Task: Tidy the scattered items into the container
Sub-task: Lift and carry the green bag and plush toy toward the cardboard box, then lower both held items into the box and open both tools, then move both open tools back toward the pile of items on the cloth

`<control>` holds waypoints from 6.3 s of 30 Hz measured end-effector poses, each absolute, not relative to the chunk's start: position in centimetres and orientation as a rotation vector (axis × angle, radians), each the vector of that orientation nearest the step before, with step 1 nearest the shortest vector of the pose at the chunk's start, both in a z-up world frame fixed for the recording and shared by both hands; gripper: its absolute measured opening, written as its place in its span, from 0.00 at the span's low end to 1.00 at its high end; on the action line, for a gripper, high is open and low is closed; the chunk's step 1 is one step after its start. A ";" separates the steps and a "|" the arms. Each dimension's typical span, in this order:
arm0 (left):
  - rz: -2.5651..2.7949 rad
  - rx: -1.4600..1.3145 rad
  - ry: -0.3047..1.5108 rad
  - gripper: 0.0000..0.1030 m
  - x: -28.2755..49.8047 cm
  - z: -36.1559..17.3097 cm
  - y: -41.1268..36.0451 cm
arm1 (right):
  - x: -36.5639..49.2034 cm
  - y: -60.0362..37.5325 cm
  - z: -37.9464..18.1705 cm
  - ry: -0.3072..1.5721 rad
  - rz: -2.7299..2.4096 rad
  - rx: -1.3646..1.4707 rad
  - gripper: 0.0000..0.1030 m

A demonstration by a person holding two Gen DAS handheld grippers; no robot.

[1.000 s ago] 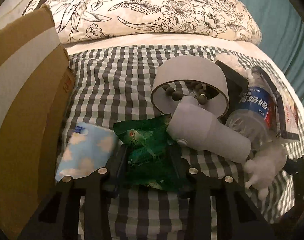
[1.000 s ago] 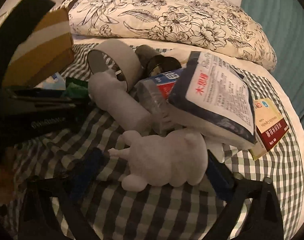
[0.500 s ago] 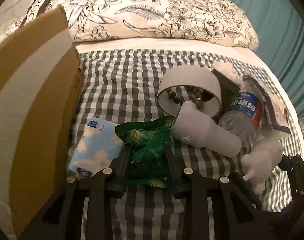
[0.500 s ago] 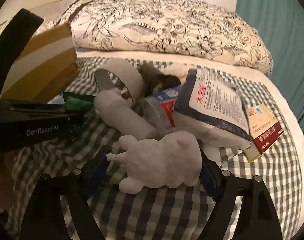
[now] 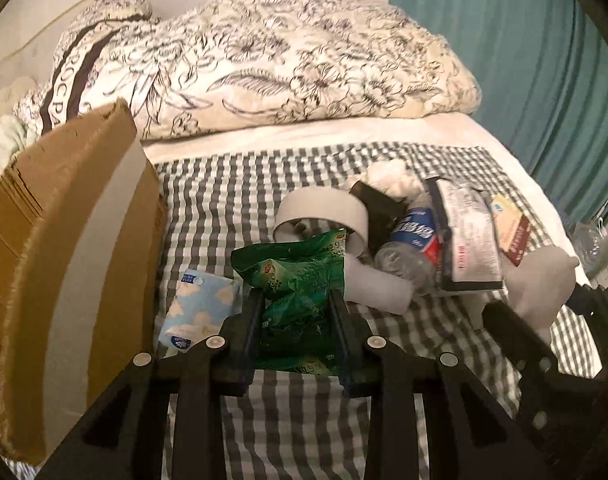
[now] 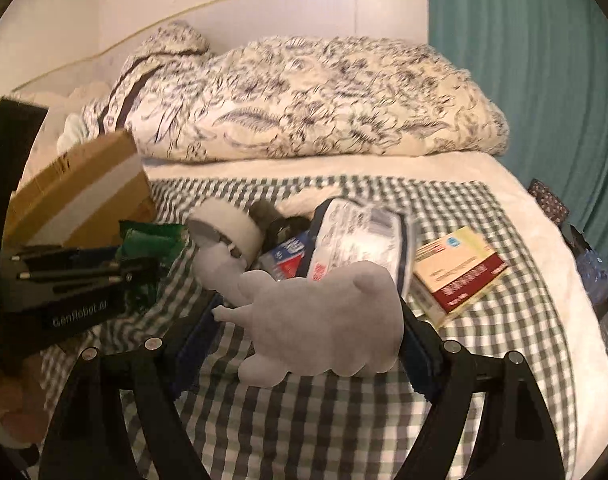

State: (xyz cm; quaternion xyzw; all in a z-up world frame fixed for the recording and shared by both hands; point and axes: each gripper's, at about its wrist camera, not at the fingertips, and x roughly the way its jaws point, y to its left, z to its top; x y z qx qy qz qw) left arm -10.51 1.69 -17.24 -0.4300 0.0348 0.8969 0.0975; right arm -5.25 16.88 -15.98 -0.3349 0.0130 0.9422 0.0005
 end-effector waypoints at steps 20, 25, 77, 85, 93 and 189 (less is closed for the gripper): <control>2.704 -1.104 0.082 0.31 -5.3 -7.7 -1.0 | 0.1 14.9 -5.6 0.103 2.946 -0.820 0.79; 2.730 -1.068 0.063 0.31 -4.8 -5.5 -2.7 | 1.0 13.7 -3.1 0.093 2.944 -0.777 0.79; 3.015 -1.084 -0.006 0.31 -5.8 -1.1 -20.9 | -5.4 -3.2 1.3 -0.035 3.234 -0.826 0.79; 3.050 -1.115 -0.005 0.31 -6.1 -1.4 -23.9 | -6.6 -5.9 0.9 -0.066 3.260 -0.870 0.79; 3.076 -1.129 -0.013 0.31 -6.4 -1.5 -26.7 | -8.0 -8.3 0.1 -0.094 3.281 -0.926 0.79; 2.937 -1.137 0.061 0.62 -8.3 -1.4 -19.5 | -6.5 -4.4 -0.3 -0.095 3.285 -0.918 0.84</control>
